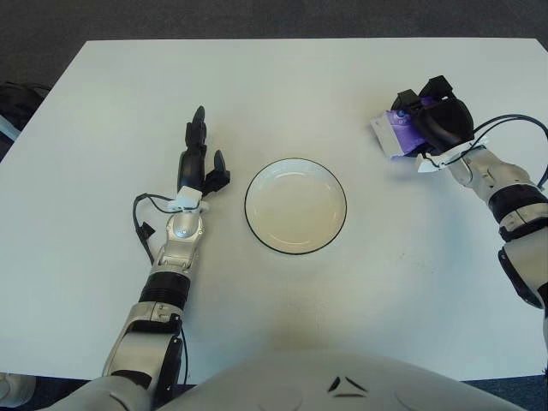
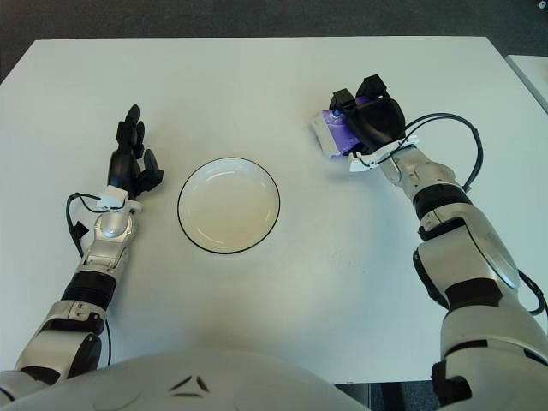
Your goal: Put the tissue paper into the plate.
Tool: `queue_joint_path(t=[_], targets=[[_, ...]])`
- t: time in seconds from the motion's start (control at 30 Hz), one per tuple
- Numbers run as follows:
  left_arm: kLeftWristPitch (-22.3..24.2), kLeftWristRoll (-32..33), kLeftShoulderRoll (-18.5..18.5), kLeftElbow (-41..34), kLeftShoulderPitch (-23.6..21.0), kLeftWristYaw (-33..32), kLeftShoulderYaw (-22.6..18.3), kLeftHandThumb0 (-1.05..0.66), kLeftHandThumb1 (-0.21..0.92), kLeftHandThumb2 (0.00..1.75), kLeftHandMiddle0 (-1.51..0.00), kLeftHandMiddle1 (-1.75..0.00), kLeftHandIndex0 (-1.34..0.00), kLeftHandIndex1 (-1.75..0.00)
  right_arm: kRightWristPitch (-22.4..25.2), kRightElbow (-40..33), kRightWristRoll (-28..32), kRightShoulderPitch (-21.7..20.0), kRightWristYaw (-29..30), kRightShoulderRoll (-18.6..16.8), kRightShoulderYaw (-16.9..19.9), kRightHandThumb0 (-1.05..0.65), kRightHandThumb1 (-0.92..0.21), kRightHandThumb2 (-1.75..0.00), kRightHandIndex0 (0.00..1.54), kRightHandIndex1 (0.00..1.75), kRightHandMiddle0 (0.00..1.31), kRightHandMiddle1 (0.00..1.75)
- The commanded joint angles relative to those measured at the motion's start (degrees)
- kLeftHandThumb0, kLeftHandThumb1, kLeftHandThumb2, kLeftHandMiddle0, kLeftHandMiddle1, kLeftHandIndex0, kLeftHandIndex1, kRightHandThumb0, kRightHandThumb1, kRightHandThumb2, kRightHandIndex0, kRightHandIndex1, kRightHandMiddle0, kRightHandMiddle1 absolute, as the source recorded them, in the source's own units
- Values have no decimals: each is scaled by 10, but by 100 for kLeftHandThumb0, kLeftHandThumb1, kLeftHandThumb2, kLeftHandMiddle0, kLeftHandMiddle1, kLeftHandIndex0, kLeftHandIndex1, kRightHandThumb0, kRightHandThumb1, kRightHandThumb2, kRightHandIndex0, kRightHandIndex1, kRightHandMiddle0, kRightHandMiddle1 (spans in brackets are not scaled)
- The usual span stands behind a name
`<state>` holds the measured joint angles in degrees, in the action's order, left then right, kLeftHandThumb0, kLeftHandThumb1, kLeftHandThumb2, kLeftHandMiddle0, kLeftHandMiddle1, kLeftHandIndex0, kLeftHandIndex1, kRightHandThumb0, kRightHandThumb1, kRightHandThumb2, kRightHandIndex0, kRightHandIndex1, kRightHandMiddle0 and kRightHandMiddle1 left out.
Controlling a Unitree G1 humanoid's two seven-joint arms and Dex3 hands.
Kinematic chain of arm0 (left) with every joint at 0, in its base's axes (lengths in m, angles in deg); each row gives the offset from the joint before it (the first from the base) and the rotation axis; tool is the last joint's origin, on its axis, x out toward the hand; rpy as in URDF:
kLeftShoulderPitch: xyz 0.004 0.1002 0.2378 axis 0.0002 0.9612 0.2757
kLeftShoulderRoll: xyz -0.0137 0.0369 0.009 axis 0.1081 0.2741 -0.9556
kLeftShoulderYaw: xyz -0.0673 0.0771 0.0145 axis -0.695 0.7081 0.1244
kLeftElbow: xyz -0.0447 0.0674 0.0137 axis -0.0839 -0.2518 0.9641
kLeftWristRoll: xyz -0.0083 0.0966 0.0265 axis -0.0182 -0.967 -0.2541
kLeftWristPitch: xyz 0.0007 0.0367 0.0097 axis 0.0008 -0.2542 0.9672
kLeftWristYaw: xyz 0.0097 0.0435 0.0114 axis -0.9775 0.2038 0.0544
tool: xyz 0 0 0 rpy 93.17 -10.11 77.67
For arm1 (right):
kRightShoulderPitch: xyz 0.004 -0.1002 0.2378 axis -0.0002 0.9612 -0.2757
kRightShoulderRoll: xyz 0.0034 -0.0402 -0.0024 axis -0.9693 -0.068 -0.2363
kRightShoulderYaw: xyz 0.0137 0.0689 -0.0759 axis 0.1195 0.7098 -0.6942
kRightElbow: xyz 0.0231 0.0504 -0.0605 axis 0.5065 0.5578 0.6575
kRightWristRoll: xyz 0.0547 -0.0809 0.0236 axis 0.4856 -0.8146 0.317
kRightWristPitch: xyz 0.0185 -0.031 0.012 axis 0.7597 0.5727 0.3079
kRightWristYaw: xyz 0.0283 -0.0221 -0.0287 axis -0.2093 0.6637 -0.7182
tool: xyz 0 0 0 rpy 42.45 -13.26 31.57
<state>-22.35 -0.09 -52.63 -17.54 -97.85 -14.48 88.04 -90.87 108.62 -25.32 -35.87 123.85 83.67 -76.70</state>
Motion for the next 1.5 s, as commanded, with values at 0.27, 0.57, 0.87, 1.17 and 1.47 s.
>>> queue_joint_path(t=[0.27,0.57,0.87,1.17,1.47], targets=[[-13,-28,-15,120,110,-7,14,-80,92,95,-20,-1,0,-33,-16,-97,83,5,-3,-10,101,-4,-27,-137,125,175,101,175],[-18,-27,-16,122,109,-10,12,-80,92,94,-20,-1,0,-33,-11,-171,125,-9,-56,-12,153,-3,-26,-137,127,175,104,175],[-20,-25,-14,124,107,-6,11,-79,92,94,-20,-1,0,-34,41,-281,159,-2,-153,-20,193,-4,-25,-138,130,175,107,175],[-22,-23,-15,117,107,-3,12,-78,92,94,-21,-1,0,-34,101,-410,201,18,-275,-43,214,-3,-25,-137,128,175,104,175],[-18,-20,-14,114,107,3,12,-79,92,94,-20,-1,0,-36,165,-535,216,71,-341,-94,214,-4,-28,-132,128,175,103,175]])
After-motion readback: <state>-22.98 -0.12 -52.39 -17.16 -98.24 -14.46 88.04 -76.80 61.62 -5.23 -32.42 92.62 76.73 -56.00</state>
